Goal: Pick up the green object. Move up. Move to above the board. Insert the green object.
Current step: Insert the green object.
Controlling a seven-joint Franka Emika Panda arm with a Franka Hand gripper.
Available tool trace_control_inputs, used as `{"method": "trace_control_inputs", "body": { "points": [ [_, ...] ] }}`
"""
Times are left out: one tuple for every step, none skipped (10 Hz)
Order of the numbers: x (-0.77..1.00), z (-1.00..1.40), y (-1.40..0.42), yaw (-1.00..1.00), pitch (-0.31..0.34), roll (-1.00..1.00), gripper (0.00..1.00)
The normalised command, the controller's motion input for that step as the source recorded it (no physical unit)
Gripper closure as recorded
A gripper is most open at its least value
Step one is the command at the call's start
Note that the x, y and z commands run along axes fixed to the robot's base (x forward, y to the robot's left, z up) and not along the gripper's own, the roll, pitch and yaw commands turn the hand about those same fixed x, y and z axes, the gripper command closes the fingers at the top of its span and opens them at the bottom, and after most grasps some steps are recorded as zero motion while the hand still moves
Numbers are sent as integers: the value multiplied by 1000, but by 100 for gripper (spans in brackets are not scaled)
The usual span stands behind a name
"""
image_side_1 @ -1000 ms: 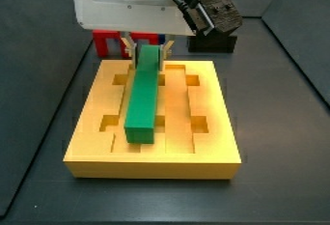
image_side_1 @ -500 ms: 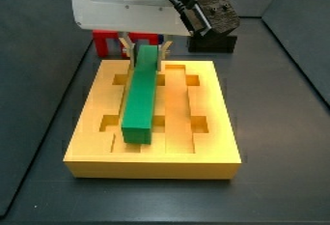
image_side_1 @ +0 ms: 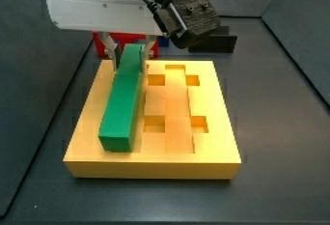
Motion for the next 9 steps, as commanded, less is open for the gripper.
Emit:
{"method": "trace_control_inputs", "body": {
  "points": [
    [134,-297,34,0,0,20,100],
    [26,-269,0,0,0,49,100],
    [174,-197,0,146,31,143,100],
    [220,-203,0,171,59,160,100],
    [134,-214,0,186,44,169,100],
    [131,-143,51,223,59,176,100],
    [0,-229,0,137,0,113,100],
    [0,-280,0,0,0,19,100],
    [0,-111,0,0,0,0,100]
  ]
}}
